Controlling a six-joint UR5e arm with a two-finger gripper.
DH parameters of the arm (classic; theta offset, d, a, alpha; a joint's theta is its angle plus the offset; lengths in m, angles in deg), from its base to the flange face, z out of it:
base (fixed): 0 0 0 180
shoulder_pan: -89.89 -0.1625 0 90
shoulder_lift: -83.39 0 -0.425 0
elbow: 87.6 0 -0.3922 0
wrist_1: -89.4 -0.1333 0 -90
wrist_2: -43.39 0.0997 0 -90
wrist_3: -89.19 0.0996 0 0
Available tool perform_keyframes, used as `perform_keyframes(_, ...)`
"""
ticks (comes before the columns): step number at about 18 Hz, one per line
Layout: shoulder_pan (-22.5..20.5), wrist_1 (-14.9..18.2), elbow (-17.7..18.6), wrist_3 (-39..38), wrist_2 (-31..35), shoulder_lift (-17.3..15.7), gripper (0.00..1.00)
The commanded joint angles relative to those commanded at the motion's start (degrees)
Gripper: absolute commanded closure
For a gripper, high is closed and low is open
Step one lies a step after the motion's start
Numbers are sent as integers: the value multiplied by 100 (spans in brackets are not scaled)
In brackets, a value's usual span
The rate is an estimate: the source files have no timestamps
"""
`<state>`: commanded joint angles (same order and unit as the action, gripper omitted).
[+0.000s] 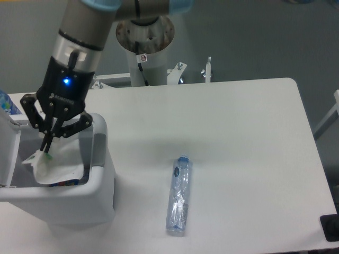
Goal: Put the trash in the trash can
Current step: 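Open the gripper to drop the tissue into the bin, then move the open gripper over the clear water bottle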
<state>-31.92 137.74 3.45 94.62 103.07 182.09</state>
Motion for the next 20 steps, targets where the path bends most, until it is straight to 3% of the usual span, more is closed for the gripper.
perform_keyframes(1,0,-9,18,106,0,-18,100)
perform_keyframes(2,0,-9,27,246,0,-9,86)
perform_keyframes(3,0,0,18,378,9,-9,65)
perform_keyframes(5,0,9,-69,528,26,-18,0)
perform_keyframes(12,-351,18,-316,432,26,-35,0)
perform_keyframes(17,-974,26,-991,-428,0,201,0)
perform_keyframes(20,-1256,44,-1142,-473,61,316,0)
